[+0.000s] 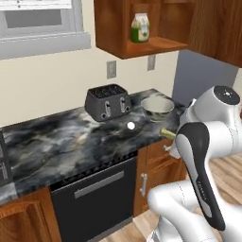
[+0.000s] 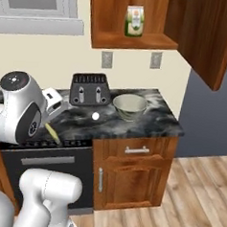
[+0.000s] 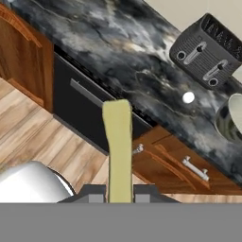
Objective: Pick the egg and butter from the fridge and place them by the bowl for mixing.
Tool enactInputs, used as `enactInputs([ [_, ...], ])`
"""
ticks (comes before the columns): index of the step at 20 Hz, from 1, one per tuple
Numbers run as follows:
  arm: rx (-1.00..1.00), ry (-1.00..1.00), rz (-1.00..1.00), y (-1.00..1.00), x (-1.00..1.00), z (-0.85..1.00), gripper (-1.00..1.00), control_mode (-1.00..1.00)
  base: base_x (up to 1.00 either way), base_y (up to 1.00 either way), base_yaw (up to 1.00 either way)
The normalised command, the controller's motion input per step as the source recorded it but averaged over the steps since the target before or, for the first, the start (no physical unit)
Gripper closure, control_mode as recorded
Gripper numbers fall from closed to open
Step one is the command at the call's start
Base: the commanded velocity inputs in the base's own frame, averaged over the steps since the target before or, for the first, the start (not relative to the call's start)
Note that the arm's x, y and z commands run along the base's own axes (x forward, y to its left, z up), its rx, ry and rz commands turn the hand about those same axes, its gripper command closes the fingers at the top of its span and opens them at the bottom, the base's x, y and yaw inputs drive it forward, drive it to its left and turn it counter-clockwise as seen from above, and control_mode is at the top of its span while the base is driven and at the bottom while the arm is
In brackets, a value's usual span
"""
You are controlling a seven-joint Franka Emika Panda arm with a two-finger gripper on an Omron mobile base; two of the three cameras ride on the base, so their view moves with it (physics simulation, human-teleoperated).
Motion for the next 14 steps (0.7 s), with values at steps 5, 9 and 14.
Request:
enactInputs([
  [5, 0.0, 0.0, 0.0, 0.0, 0.0, 0.0, 1.0, 1.0, 0.56, -0.4, 0.23],
  [9, 0.0, 0.0, 0.0, 0.0, 0.0, 0.0, 1.0, 1.0, 0.44, -0.39, 0.33],
  [14, 0.0, 0.0, 0.0, 0.0, 0.0, 0.0, 1.0, 1.0, 0.38, -0.47, 0.25],
])
